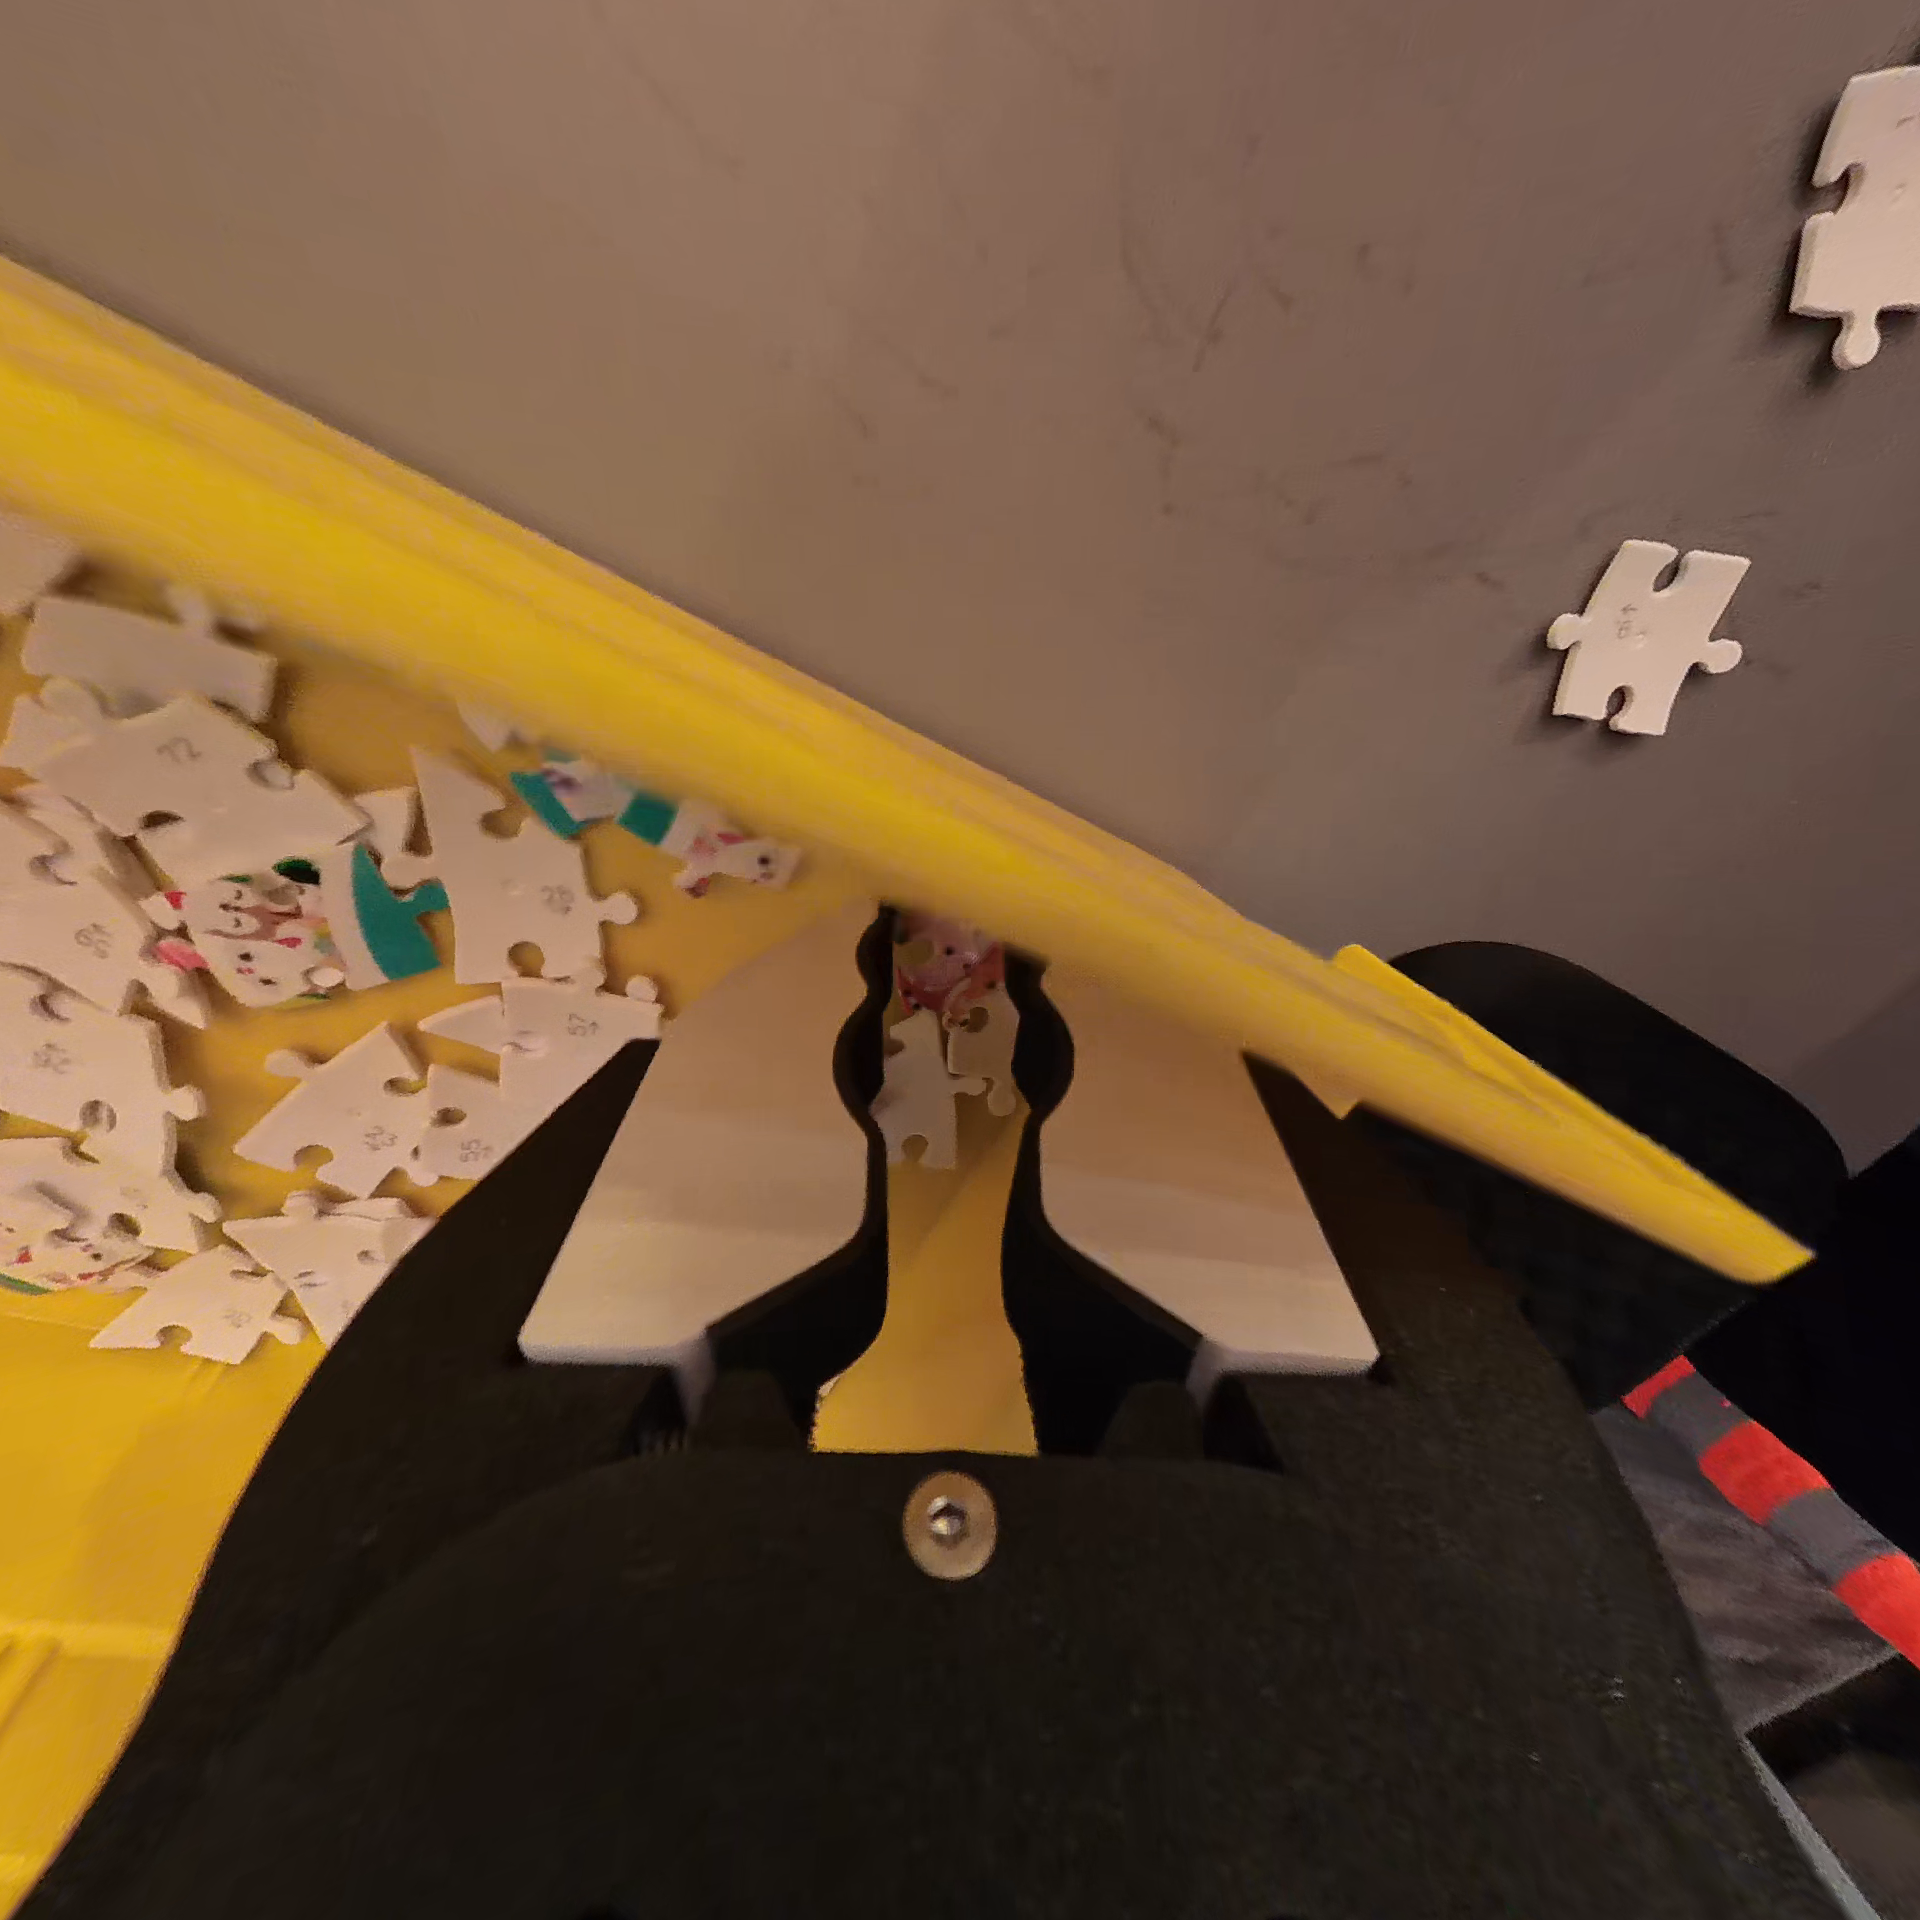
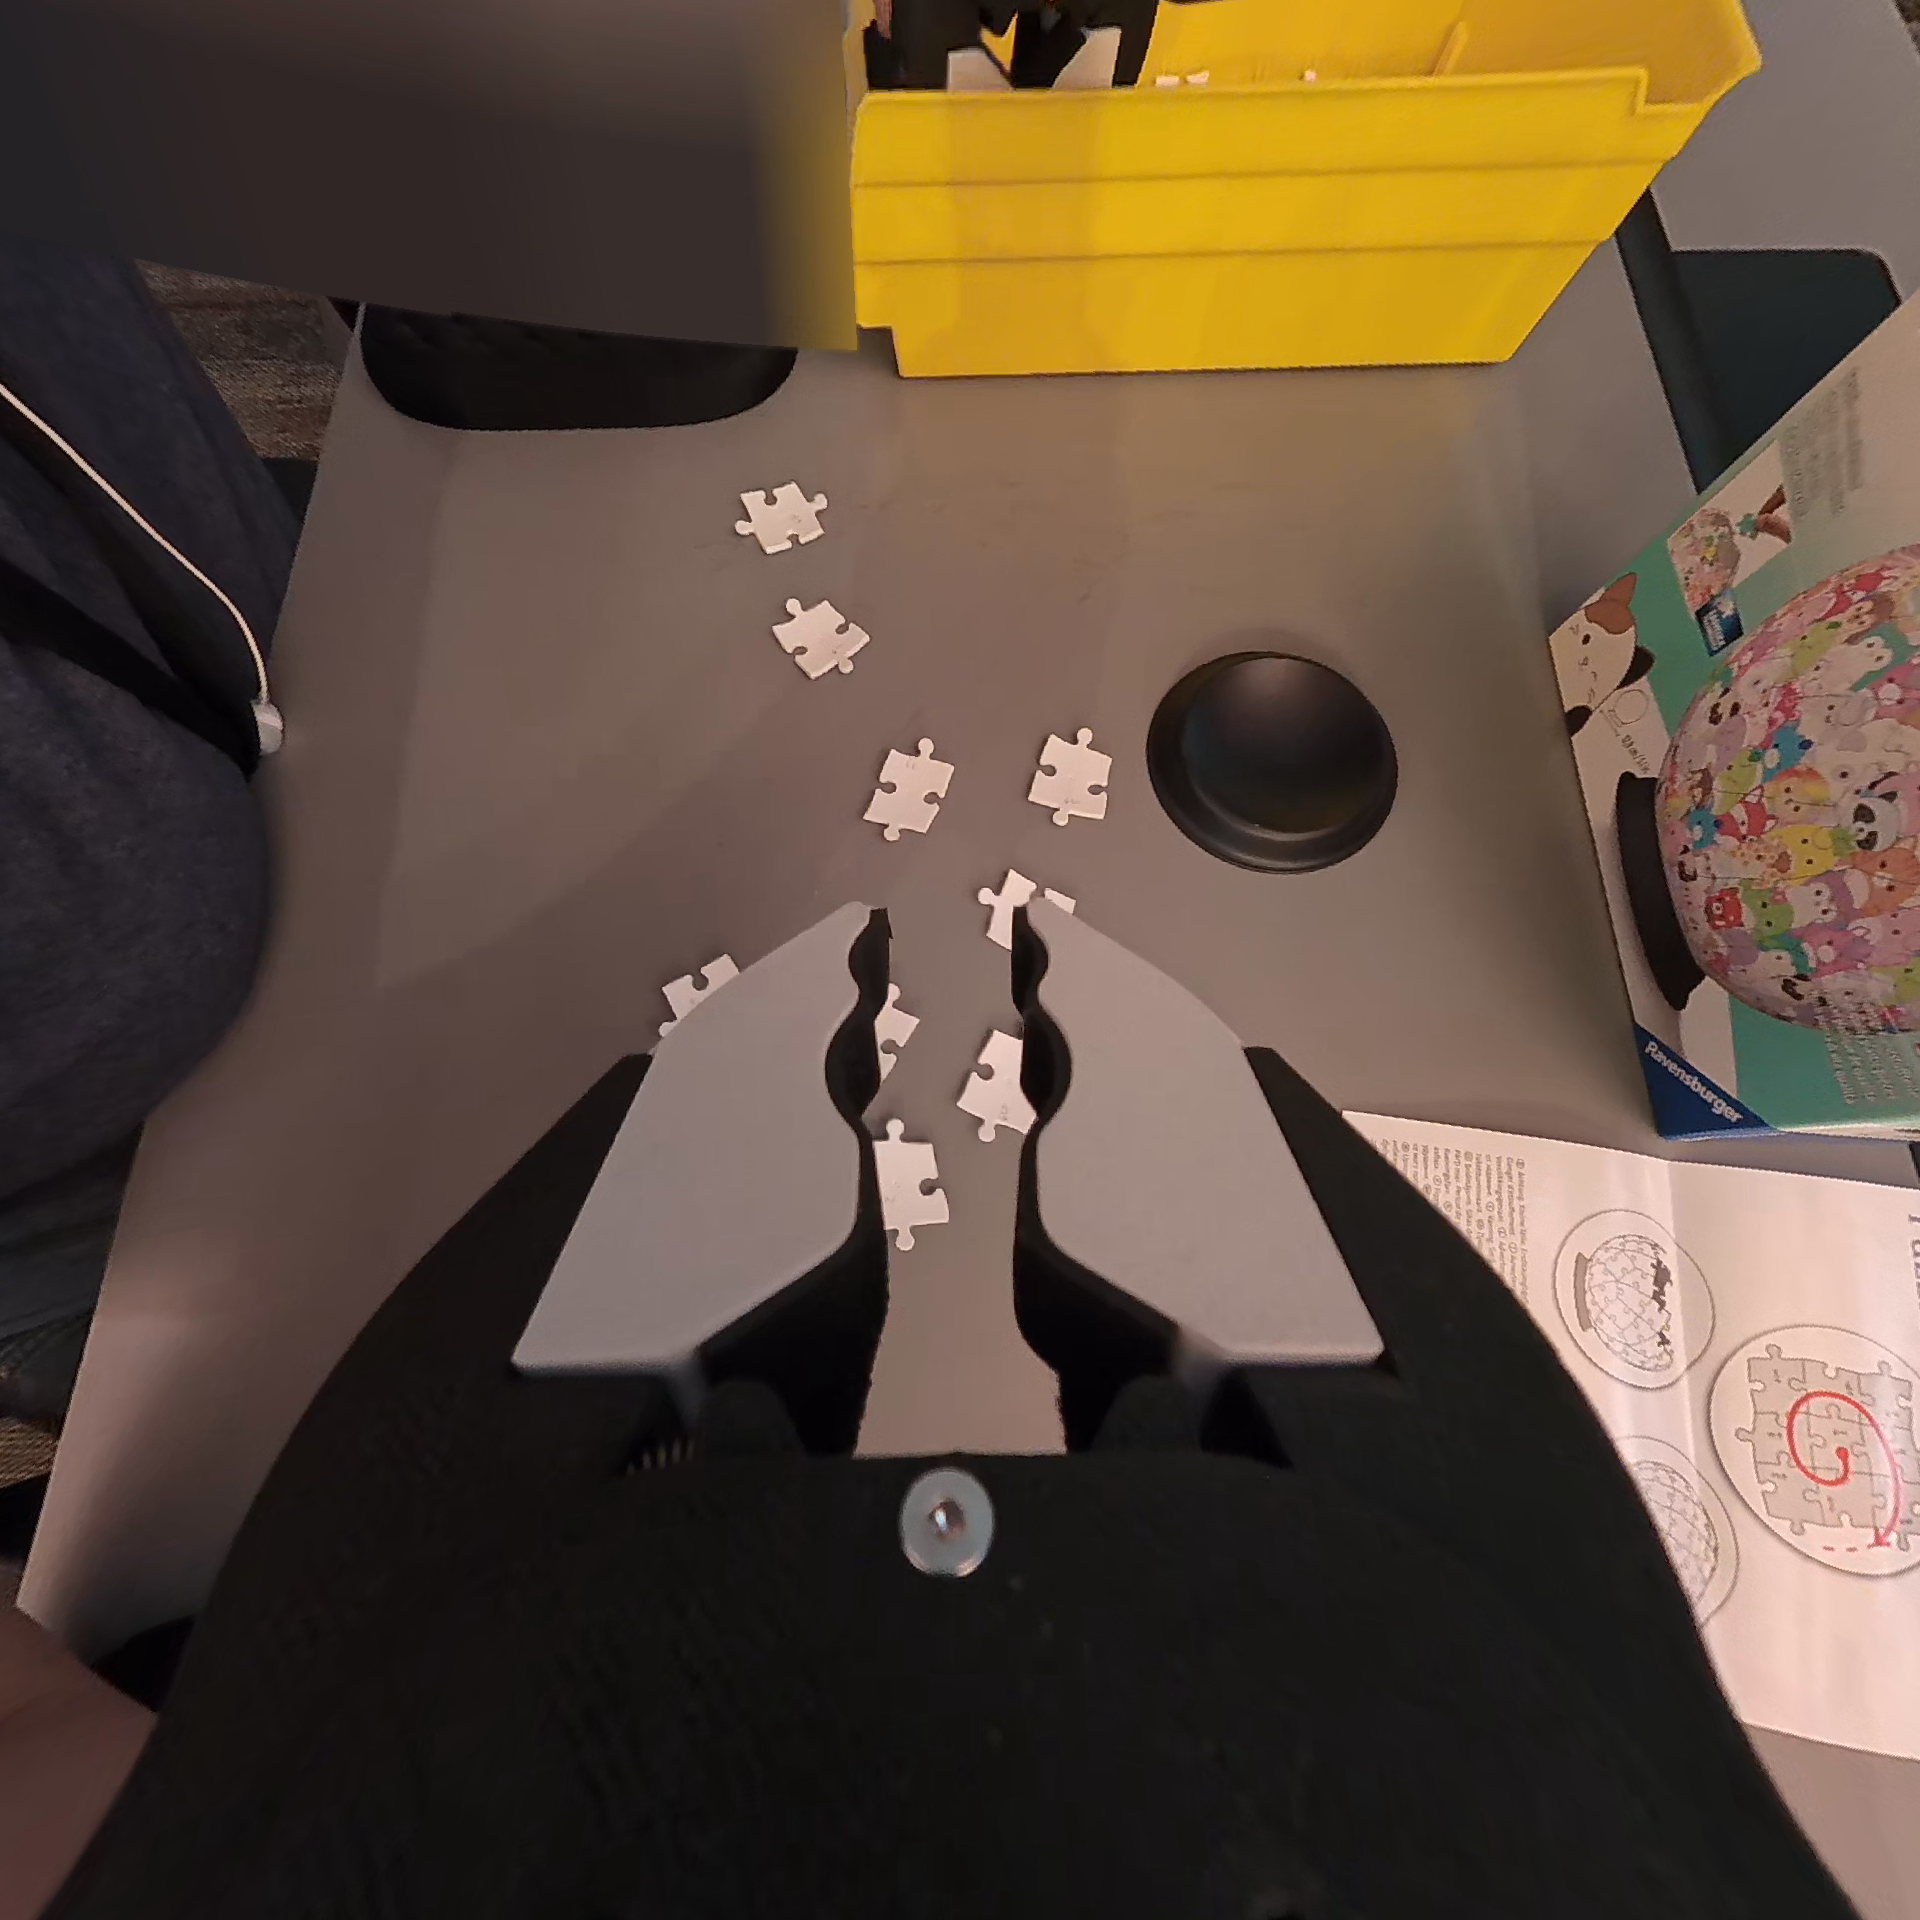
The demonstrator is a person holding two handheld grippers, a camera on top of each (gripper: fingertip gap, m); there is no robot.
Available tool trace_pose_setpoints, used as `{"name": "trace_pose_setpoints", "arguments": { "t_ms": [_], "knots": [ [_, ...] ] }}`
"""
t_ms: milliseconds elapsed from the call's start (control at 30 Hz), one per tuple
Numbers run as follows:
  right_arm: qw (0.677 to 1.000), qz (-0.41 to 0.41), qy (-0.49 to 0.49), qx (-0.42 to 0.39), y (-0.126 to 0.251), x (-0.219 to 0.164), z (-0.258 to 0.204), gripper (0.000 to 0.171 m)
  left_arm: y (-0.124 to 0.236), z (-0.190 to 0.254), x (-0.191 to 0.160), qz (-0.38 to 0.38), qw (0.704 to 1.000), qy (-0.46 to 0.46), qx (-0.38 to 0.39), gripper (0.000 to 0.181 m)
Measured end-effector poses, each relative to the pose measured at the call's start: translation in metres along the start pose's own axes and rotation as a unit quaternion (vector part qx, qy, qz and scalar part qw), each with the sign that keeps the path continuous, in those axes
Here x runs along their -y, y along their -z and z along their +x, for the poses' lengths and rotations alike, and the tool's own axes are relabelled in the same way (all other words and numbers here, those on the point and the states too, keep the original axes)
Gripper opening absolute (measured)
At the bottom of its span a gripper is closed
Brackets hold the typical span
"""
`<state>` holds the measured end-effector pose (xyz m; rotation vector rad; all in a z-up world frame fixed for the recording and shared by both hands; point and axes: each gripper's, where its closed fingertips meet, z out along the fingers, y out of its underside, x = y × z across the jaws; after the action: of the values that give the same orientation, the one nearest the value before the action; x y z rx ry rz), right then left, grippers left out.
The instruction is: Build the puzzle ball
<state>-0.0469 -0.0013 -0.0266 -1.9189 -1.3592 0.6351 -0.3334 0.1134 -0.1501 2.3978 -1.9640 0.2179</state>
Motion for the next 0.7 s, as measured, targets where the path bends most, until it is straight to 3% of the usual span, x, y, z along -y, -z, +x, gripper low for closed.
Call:
{"name": "trace_pose_setpoints", "arguments": {
  "t_ms": [167, 367, 467, 567, 700],
  "knots": [
    [1.000, 0.003, -0.001, 0.001, 0.000, 0.000, 0.000, 0.024, 0.026, -0.010, 0.002, 0.072, 0.997, 0.039, -0.004, 0.002],
    [1.000, -0.002, 0.000, 0.003, -0.003, -0.001, -0.001, 0.024, 0.042, -0.021, 0.000, 0.119, 0.991, 0.062, -0.010, 0.002],
    [1.000, 0.000, 0.001, 0.002, -0.002, -0.001, -0.001, 0.024, 0.039, -0.026, -0.006, 0.105, 0.993, 0.033, 0.034, 0.002],
    [1.000, 0.006, 0.002, -0.001, -0.001, 0.001, 0.000, 0.024, 0.053, -0.023, 0.001, 0.147, 0.985, -0.007, 0.088, 0.002],
    [0.999, 0.033, -0.001, 0.004, -0.010, 0.012, 0.002, 0.024, 0.100, -0.018, 0.024, 0.237, 0.942, -0.074, 0.226, 0.002]
  ]
}}
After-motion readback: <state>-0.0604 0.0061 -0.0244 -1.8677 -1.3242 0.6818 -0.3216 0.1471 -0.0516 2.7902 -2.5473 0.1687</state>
